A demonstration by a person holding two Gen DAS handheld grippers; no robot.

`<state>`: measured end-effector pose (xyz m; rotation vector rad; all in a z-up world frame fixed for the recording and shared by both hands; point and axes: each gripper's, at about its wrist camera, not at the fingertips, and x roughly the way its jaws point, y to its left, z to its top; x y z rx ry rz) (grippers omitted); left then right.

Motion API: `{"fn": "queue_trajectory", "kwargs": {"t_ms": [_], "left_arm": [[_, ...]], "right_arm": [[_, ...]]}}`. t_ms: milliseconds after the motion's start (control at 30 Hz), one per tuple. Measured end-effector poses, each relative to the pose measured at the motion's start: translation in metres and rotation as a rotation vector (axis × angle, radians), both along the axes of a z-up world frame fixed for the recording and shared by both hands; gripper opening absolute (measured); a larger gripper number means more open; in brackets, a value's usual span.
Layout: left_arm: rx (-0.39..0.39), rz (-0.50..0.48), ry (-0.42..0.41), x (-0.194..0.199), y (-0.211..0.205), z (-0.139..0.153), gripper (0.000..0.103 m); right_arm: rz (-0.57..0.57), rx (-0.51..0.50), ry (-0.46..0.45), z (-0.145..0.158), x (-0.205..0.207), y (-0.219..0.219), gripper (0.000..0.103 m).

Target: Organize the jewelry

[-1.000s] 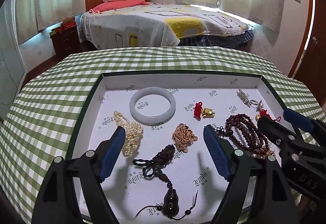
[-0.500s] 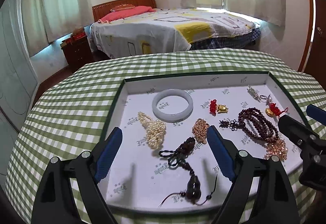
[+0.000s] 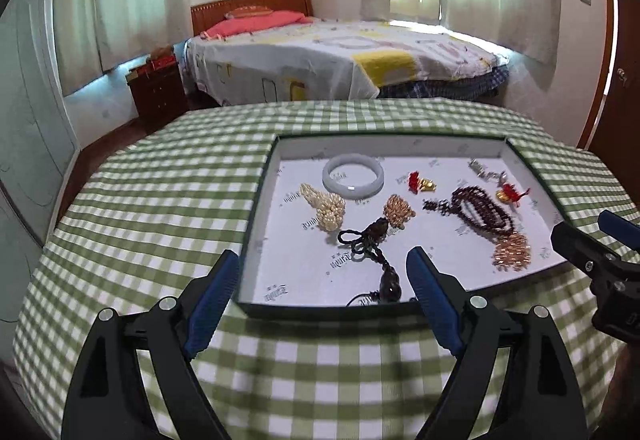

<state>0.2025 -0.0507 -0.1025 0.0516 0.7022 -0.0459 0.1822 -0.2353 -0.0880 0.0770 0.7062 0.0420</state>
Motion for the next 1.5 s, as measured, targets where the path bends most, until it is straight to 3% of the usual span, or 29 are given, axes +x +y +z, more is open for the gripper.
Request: {"fn": "queue_trajectory", "kwargs": {"t_ms": [433,833,1033,1500], "left_arm": [[-0.029,0.032,-0.109,-0.073,0.016,0.071,0.084],[-0.023,0.075,-0.189,-0.130,0.031,0.114,0.084],[-0.030,0.083,-0.247,-0.154,0.031,0.129,0.084],[-0.033,0.075,-0.261,-0.164,0.032,0.133,0.084]], "right_arm": [[0.020,-0.008,-0.115,0.071,-0.077,0.004,0.097],[0.030,0.000,-0.231,0.127,-0.139,0.003,0.098],[0.028,-0.005,-0.259,0.136,-0.161,0.001,0.099],[0.012,-0.004,-0.275,0.138,-0.176,-0.005,0.099]]}}
